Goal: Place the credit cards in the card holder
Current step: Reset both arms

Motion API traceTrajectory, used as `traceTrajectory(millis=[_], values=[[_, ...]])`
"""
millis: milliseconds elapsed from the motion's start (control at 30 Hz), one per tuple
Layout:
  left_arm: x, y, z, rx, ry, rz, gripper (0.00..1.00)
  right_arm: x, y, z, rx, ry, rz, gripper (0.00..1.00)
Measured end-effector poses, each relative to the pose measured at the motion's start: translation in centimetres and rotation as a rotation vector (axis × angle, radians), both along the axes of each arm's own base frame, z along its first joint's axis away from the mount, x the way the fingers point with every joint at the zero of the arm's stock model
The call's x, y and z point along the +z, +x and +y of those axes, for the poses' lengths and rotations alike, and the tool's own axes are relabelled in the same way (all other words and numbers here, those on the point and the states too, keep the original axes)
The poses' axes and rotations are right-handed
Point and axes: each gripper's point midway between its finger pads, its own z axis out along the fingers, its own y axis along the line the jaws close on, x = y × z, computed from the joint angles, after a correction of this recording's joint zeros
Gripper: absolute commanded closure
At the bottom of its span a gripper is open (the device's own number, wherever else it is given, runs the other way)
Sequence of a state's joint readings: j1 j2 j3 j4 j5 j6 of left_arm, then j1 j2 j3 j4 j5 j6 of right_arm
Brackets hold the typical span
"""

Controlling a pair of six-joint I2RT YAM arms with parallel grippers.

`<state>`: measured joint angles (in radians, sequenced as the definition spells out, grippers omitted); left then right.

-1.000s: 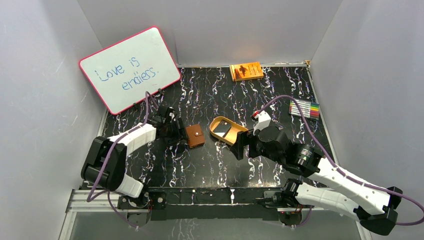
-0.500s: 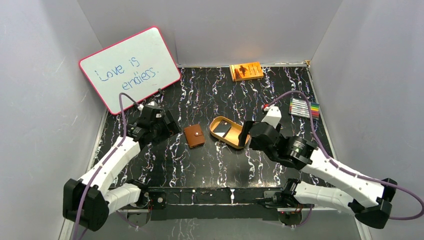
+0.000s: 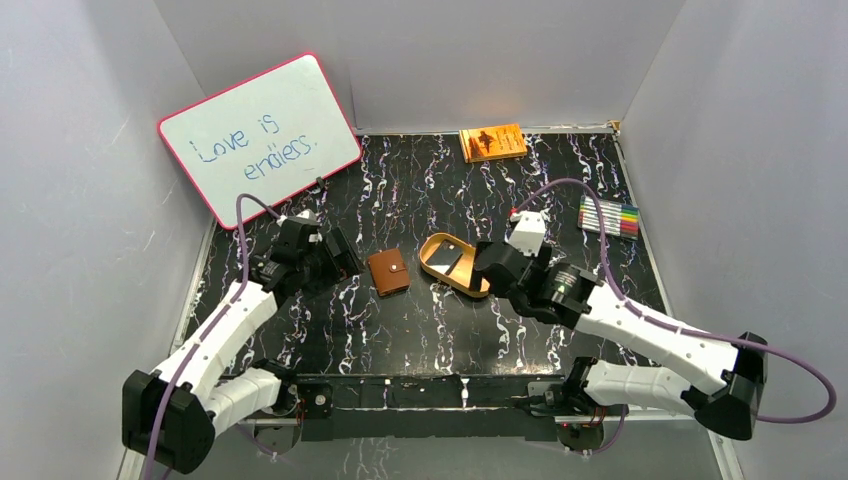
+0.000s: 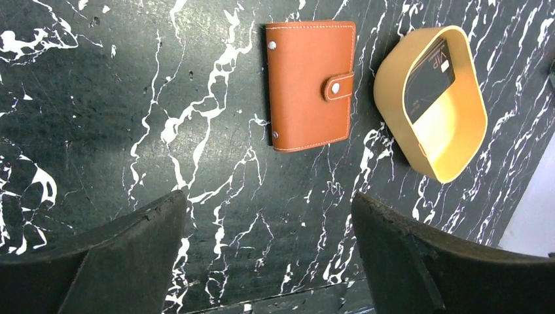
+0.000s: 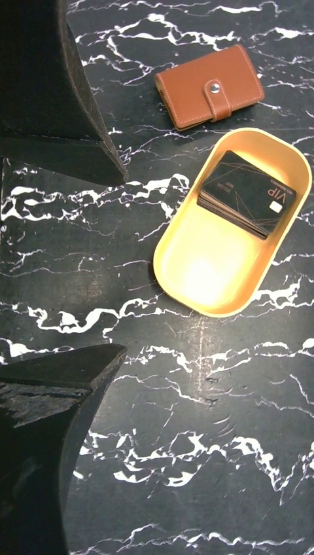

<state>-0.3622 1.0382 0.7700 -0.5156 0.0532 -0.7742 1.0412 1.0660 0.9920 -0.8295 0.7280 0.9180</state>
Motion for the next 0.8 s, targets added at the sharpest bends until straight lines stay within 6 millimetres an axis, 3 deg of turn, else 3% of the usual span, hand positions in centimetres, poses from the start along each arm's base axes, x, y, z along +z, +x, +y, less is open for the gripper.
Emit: traceTrajectory(millis=[167,267,400,500,600,667,800], values=[[0.4,-0.6,0.1,-0.041,-0.018,-0.085,0.06,-0.9,0.2,-0.1,0.101,0.018,-0.078,0.01],[2.2,0.0,0.1,-0.061,-0.011,-0.147,0.07,0.2,1.9,0.1,0.113,0.006,-0.131,0.01],[6.3,2.4,-0.3,-0.081,0.014,-0.215,0.07,3.0,4.9,0.8,0.114,-0.045,-0.178,0.01],[10.1,3.9,-0.6,-0.092,0.018,-0.296,0.07,8.0,6.6,2.0,0.14,-0.031,-0.275,0.01],[14.3,4.6,-0.1,-0.09,0.037,-0.397,0.07,14.7,7.4,2.1,0.141,0.016,-0.409,0.01],[16.8,4.6,0.6,-0.074,0.06,-0.459,0.07,19.0,7.6,1.4,0.119,0.044,-0.501,0.02],[20.4,4.2,2.6,-0.01,0.117,-0.54,0.07,24.8,7.4,-1.4,0.038,0.043,-0.622,0.01]])
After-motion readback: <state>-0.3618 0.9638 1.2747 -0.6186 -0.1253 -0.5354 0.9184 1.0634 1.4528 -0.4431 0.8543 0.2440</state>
